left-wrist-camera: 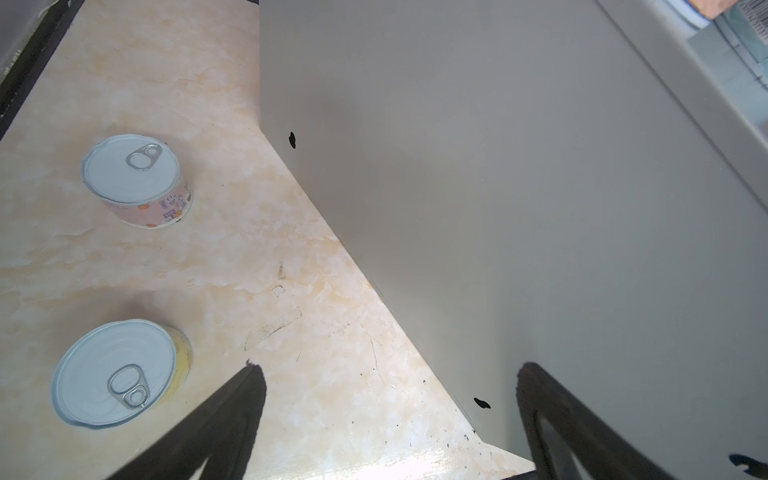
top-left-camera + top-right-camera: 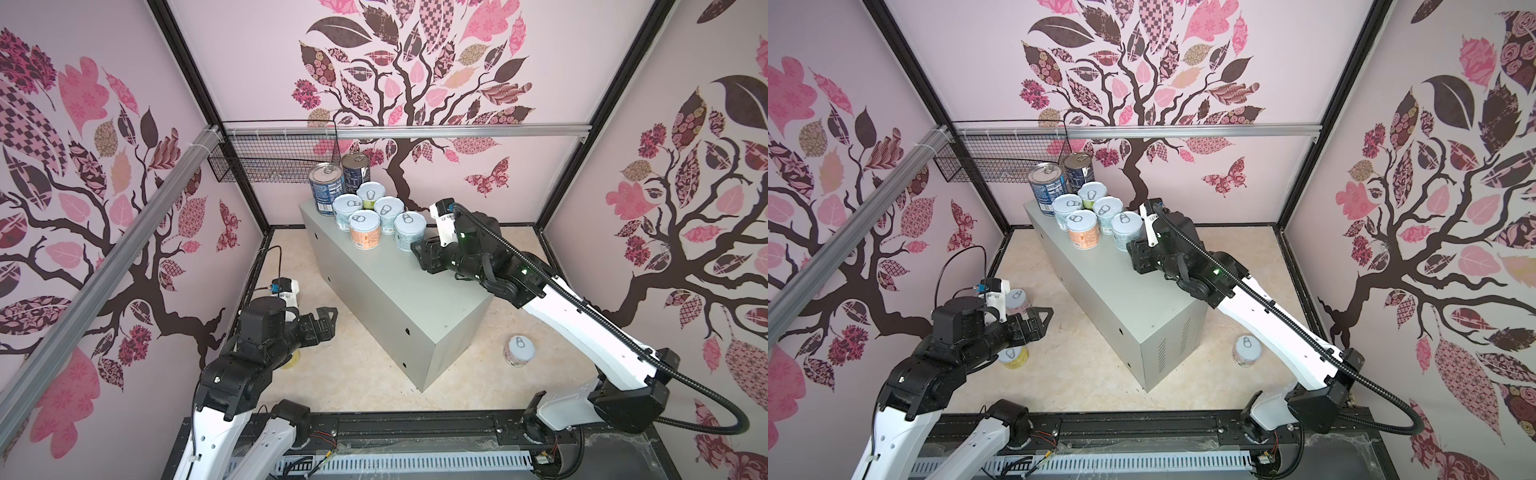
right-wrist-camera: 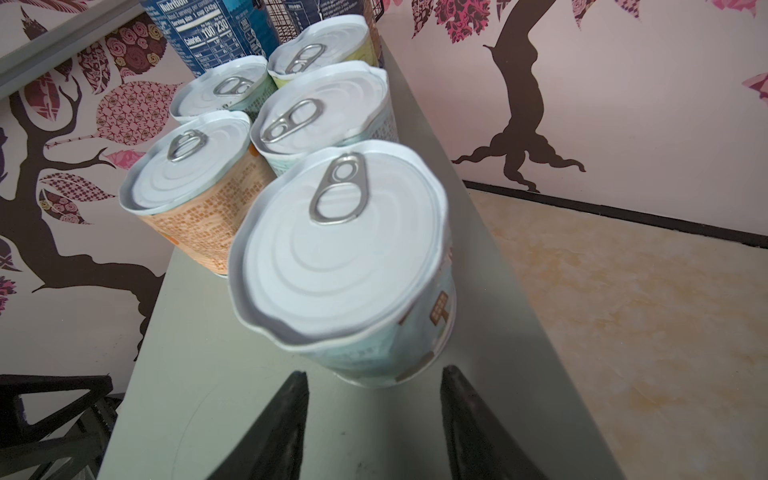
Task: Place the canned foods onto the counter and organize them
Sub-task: 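Raise the right gripper away while the left gripper moves toward the floor cans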
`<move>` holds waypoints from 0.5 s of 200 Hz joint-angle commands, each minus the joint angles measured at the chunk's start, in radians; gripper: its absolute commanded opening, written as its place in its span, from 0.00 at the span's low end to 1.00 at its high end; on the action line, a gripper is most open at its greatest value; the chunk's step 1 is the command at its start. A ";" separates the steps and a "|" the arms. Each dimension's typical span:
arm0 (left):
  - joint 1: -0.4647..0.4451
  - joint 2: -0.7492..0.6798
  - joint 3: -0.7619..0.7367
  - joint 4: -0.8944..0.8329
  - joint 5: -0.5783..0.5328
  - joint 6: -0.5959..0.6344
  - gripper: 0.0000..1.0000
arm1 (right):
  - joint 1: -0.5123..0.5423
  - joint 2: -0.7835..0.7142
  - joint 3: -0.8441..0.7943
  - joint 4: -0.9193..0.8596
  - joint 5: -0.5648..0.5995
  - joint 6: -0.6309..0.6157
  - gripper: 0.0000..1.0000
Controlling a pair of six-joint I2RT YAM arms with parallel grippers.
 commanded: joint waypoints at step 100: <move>-0.004 0.055 0.137 -0.069 -0.063 -0.045 0.98 | -0.054 -0.281 -0.067 -0.093 0.133 0.021 0.59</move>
